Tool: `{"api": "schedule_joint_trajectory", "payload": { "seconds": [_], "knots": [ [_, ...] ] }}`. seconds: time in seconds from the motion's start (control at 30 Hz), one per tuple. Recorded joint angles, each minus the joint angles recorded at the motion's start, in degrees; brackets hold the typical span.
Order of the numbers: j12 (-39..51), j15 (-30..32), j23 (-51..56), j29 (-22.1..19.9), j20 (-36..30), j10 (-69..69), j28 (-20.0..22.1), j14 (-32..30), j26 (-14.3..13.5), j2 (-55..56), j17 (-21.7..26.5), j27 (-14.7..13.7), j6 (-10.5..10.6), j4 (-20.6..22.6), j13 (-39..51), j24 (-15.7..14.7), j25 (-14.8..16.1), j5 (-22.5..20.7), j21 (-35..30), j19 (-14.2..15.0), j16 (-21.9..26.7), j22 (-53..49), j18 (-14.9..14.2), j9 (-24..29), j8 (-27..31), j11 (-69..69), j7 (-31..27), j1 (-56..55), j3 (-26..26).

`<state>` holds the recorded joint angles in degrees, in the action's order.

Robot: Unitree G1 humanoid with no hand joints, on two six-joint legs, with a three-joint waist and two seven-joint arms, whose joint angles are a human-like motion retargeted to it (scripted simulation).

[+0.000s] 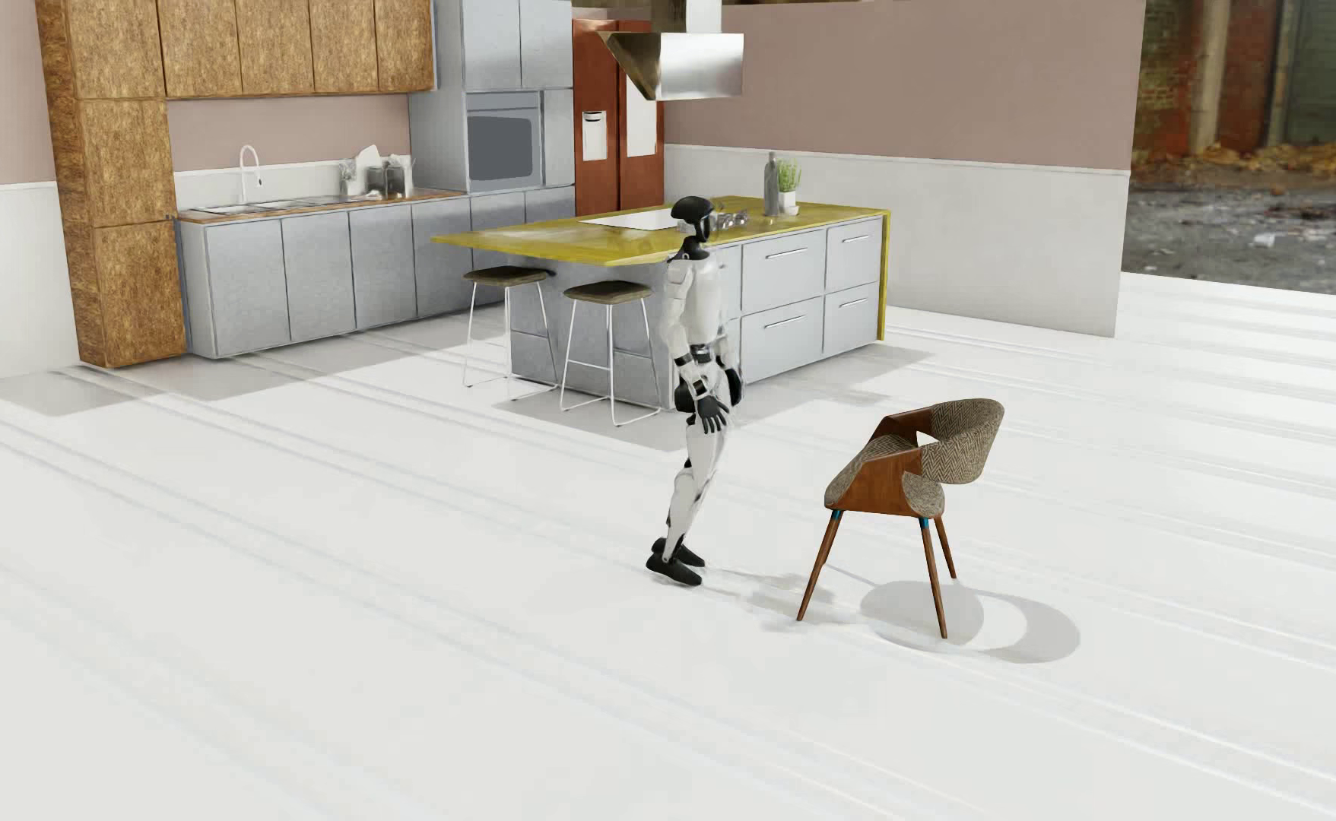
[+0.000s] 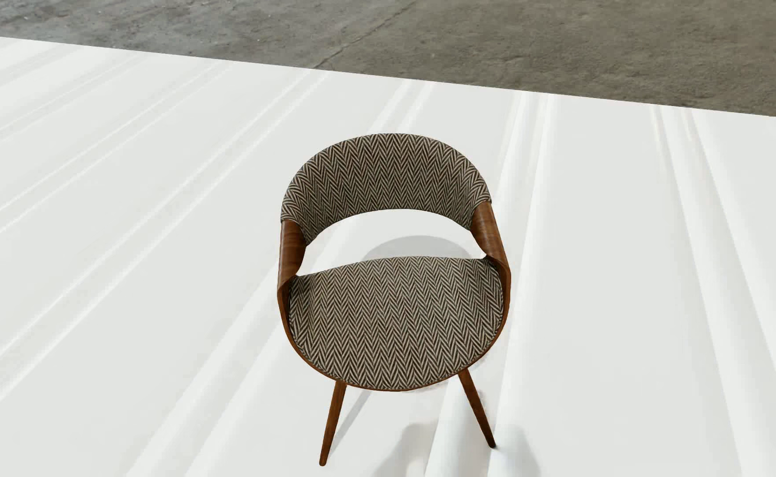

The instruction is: Stand still

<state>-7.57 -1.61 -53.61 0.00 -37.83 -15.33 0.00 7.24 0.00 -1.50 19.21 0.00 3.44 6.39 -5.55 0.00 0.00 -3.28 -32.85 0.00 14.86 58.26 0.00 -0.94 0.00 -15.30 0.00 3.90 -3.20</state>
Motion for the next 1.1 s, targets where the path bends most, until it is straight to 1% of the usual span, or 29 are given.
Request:
{"api": "schedule_joint_trajectory", "payload": {
  "seconds": [0.1, 0.17, 0.2, 0.27, 0.3, 0.33, 0.37, 0.53, 0.57, 0.67, 0.7, 0.77, 0.83, 0.87, 0.9, 0.97, 1.1],
  "knots": [
    [-0.2, -0.1, -0.4, 0.0, 0.9, -0.1, 0.0, 0.0, 0.0, -0.3, -0.1, 0.0, 0.0, -0.1, 0.3, 0.0, 0.0, -0.1, 0.0, 0.0, 0.2, 0.2, 0.0, 0.0, 0.0, 0.1, 0.0, 0.1, 0.1],
    [-0.2, -0.3, -0.2, 0.0, -0.5, -0.2, 0.0, 0.2, 0.0, 0.0, -0.1, 0.0, 0.3, 0.0, 0.2, 0.0, 0.0, -0.1, -0.3, 0.0, 0.3, -0.3, 0.0, -0.3, 0.0, 0.1, 0.0, -0.2, 0.1],
    [-0.2, -0.3, -0.1, 0.0, 0.5, 0.0, 0.0, 0.2, 0.0, -0.1, -0.1, 0.0, 0.3, -0.2, 0.3, 0.0, 0.0, -0.4, 0.1, 0.0, 0.3, 0.1, 0.0, -0.3, 0.0, 0.1, 0.0, 0.0, 0.3],
    [-0.2, -0.3, -0.4, 0.0, -1.0, -0.2, 0.0, 0.3, 0.0, -0.1, -0.2, 0.0, 0.3, -0.1, 0.4, 0.0, 0.0, -0.3, -0.4, 0.0, 0.4, -0.2, 0.0, -0.4, 0.0, 0.2, 0.0, -0.1, 0.2],
    [-0.1, -0.2, -0.4, 0.0, -0.1, -0.1, 0.0, 0.4, 0.0, -0.2, -0.3, 0.0, 0.2, 0.0, 0.2, 0.0, 0.0, 0.0, -0.2, 0.0, 0.1, 0.2, 0.0, -0.3, 0.0, 0.1, 0.0, 0.1, 0.2],
    [-0.1, -0.2, -0.4, 0.0, -0.7, -0.4, 0.0, 0.4, 0.0, 0.4, -0.3, 0.0, 0.2, 0.1, 0.4, 0.0, 0.0, 0.1, 0.1, 0.0, 0.2, 0.0, 0.0, -0.7, 0.0, 0.0, 0.0, -0.6, 0.4],
    [-0.4, -0.3, -0.3, 0.0, 0.7, 0.0, 0.0, 0.5, 0.0, -0.6, -0.4, 0.0, 0.1, 0.0, 0.1, 0.0, 0.0, 0.0, 0.3, 0.0, 0.1, 0.1, 0.0, -0.1, 0.0, 0.1, 0.0, 0.6, 0.2],
    [0.0, -0.8, -0.4, 0.0, 1.0, -0.4, 0.0, 0.7, 0.0, 0.1, -0.3, 0.0, 0.1, 0.2, 0.2, 0.0, 0.0, 0.1, 0.3, 0.0, 0.1, 0.1, 0.0, -0.7, 0.0, 0.2, 0.0, -0.4, 0.5],
    [0.0, -0.7, -0.8, 0.0, 0.2, -0.4, 0.0, 0.7, 0.0, -0.2, -0.3, 0.0, 0.1, 0.1, 0.5, 0.0, 0.0, 0.1, -0.3, 0.0, 0.1, -0.4, 0.0, -0.7, 0.0, 0.3, 0.0, -0.2, 0.4],
    [0.2, -1.0, -0.6, 0.0, 0.3, -0.3, 0.0, 0.7, 0.0, -0.1, -0.2, 0.0, 0.2, 0.2, 0.3, 0.0, 0.0, 0.1, -0.2, 0.0, 0.1, 0.2, 0.0, -0.8, 0.0, 0.4, 0.0, -0.3, 0.5],
    [0.1, -1.1, -0.4, 0.0, 1.6, -0.2, 0.0, 0.6, 0.0, 0.1, -0.2, 0.0, 0.2, 0.1, 0.3, 0.0, 0.0, 0.0, -0.1, 0.0, 0.1, 0.4, 0.0, -0.9, 0.0, 0.4, 0.0, -0.4, 0.7],
    [-0.1, -1.3, -0.6, 0.0, 1.3, -0.2, 0.0, 0.7, 0.0, -0.4, -0.2, 0.0, 0.2, 0.1, 0.2, 0.0, 0.0, 0.1, -0.2, 0.0, 0.0, 0.4, 0.0, -1.1, 0.0, 0.7, 0.0, -0.3, 0.4],
    [-0.2, -1.3, -0.9, 0.0, 1.6, -0.2, 0.0, 0.7, 0.0, -0.3, -0.4, 0.0, 0.3, 0.1, 0.4, 0.0, 0.0, 0.0, 0.0, 0.0, 0.0, 0.6, 0.0, -1.0, 0.0, 0.7, 0.0, -0.3, 0.4],
    [-0.2, -1.3, -1.1, 0.0, 0.2, -0.1, 0.0, 0.7, 0.0, -0.3, -0.3, 0.0, 0.3, 0.2, 0.6, 0.0, 0.0, 0.1, -0.2, 0.0, 0.2, 0.2, 0.0, -1.0, 0.0, 0.7, 0.0, -0.2, 0.4],
    [-0.3, -1.3, -0.8, 0.0, 1.7, -0.2, 0.0, 0.7, 0.0, -0.1, -0.3, 0.0, 0.3, 0.2, 0.6, 0.0, 0.0, 0.2, 0.1, 0.0, 0.1, 0.4, 0.0, -1.0, 0.0, 0.6, 0.0, -0.5, 0.4],
    [-0.5, -1.4, -0.3, 0.0, 2.4, -0.1, 0.0, 0.6, 0.0, -0.1, -0.1, 0.0, 0.4, 0.3, 0.4, 0.0, 0.0, 0.2, 0.3, 0.0, -0.1, 0.4, 0.0, -0.8, 0.0, 0.6, 0.0, -0.4, 0.4],
    [-0.6, -1.6, -0.7, 0.0, 1.4, 0.3, 0.0, 0.6, 0.0, -1.0, 0.2, 0.0, 0.6, 0.2, 0.2, 0.0, 0.0, 0.2, 0.0, 0.0, 0.4, 0.2, 0.0, -0.2, 0.0, 0.8, 0.0, 0.5, 0.3]
  ]
}}
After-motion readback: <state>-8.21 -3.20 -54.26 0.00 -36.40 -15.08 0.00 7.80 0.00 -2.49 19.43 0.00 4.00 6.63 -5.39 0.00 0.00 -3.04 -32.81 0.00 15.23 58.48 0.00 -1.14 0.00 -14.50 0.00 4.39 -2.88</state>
